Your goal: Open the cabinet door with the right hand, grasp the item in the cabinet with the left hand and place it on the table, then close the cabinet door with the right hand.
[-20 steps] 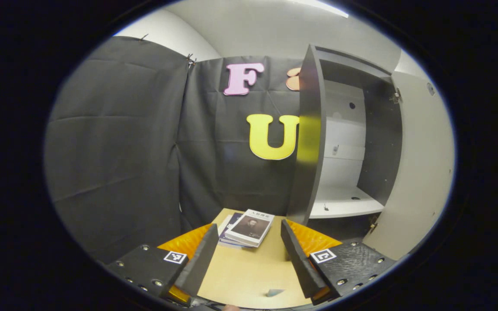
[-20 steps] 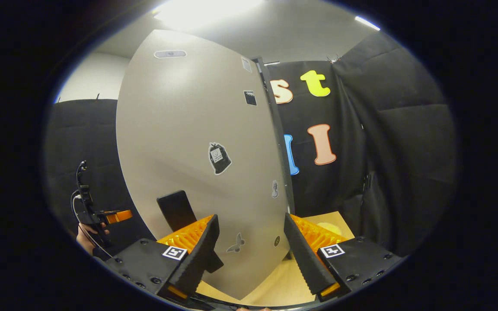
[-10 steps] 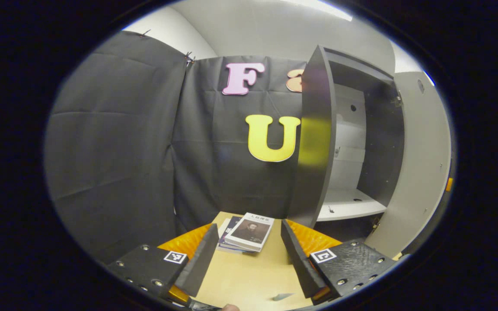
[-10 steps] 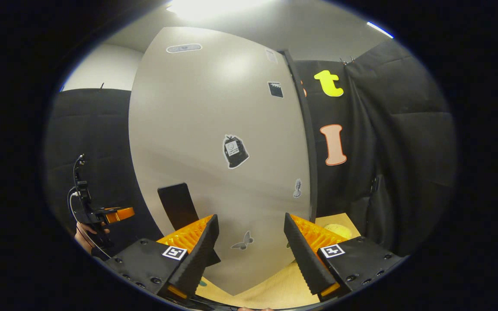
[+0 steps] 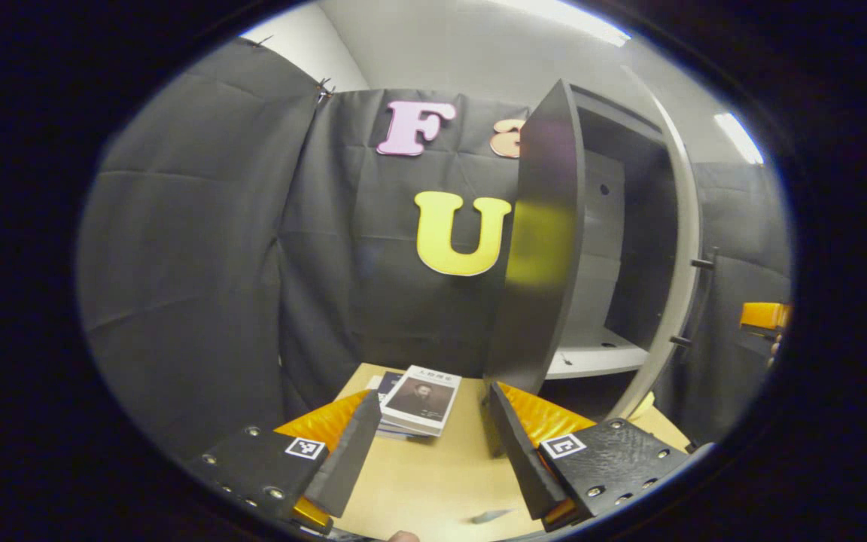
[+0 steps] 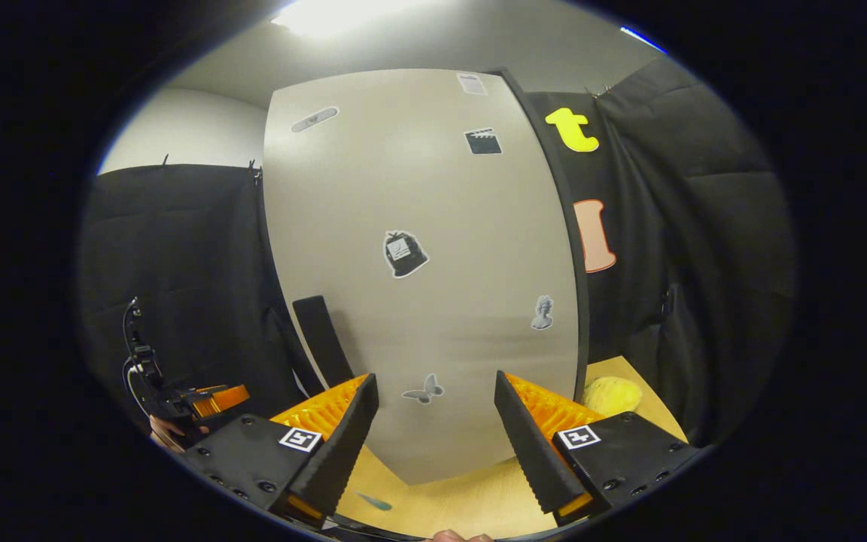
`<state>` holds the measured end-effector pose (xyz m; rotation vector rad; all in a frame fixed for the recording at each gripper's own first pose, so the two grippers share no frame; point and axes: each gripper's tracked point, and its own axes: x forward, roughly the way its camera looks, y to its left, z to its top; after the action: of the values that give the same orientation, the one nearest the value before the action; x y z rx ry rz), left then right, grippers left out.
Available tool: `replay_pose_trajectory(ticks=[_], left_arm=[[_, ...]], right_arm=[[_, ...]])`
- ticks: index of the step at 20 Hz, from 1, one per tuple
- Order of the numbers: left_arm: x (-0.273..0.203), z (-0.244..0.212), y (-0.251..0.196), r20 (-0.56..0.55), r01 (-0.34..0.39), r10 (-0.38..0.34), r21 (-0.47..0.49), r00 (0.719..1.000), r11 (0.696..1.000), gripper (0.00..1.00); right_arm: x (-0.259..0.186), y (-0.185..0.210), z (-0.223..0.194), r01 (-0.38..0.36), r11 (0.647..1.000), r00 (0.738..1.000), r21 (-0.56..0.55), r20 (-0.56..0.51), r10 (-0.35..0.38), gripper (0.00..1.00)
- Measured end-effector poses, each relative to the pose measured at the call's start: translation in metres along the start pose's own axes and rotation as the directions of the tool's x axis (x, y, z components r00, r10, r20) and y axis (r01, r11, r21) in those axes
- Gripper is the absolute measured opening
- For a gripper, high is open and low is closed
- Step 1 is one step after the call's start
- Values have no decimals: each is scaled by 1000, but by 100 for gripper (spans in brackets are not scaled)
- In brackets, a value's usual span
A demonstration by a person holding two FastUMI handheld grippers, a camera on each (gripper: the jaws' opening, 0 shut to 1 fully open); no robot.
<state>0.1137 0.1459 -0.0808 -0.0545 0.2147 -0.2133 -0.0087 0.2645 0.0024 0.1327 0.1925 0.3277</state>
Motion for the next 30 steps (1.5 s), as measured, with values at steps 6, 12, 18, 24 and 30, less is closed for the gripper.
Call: replay_pose_trajectory(ticks=[6,12,18,24,30], left_arm=[[-12,-14,-41,20,59,-59,16,998,998,88],[-31,12,-81,81,-1,-4,67,997,998,88],[-47,12,-111,97,-59,52,71,994,996,88],[-70,25,-141,139,-108,95,87,986,990,87],[-89,25,-170,146,-133,128,26,981,991,87]], right_arm=[[3,-44,-3,89,996,996,-18,-5,-89,98],[0,-86,-3,90,996,996,6,-12,-90,98],[-10,-119,6,72,997,997,-6,0,-72,98],[-27,-145,9,56,998,998,-39,-7,-56,98],[-48,-175,12,52,996,999,-67,3,-52,98]])
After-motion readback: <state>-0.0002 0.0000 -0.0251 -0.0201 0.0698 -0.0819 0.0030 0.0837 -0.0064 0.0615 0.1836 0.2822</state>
